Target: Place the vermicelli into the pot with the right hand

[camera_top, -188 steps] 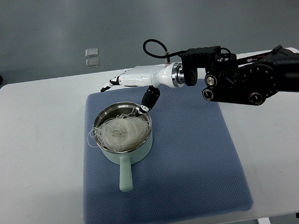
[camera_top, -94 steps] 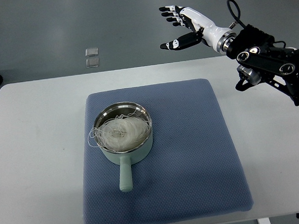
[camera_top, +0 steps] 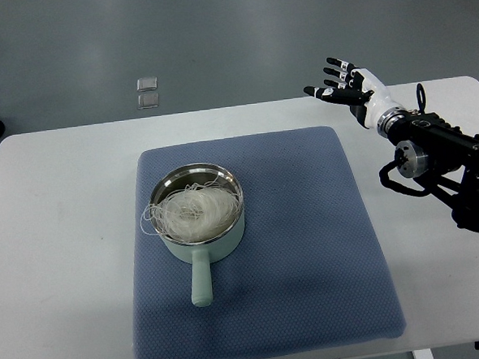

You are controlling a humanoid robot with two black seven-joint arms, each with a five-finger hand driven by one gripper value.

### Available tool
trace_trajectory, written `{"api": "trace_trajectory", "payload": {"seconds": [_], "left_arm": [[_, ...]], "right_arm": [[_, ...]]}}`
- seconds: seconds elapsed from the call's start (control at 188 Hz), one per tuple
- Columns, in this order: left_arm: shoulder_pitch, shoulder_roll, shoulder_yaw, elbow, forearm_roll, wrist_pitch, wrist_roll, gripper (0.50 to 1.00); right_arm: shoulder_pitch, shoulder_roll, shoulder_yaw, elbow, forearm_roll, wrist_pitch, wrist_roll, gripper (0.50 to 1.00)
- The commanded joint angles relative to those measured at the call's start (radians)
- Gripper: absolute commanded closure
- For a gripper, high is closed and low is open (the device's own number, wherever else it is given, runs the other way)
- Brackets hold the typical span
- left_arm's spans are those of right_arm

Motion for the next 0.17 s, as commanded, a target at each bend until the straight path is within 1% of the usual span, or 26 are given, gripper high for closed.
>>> {"api": "trace_trajectory", "payload": {"seconds": [0.0, 0.165], "left_arm": [[0.0, 0.0, -0.001, -0.002, -0.001, -0.002, 0.0, 0.5], [0.0, 0.0, -0.001, -0.002, 0.001, 0.0, 0.0, 0.5]], "right_arm": [[-0.009, 0.005, 0.015, -0.002, 0.002, 0.002, 0.003, 0.579], [-0.016, 0.008, 0.019, -0.007, 0.002, 0.002, 0.003, 0.579]]}}
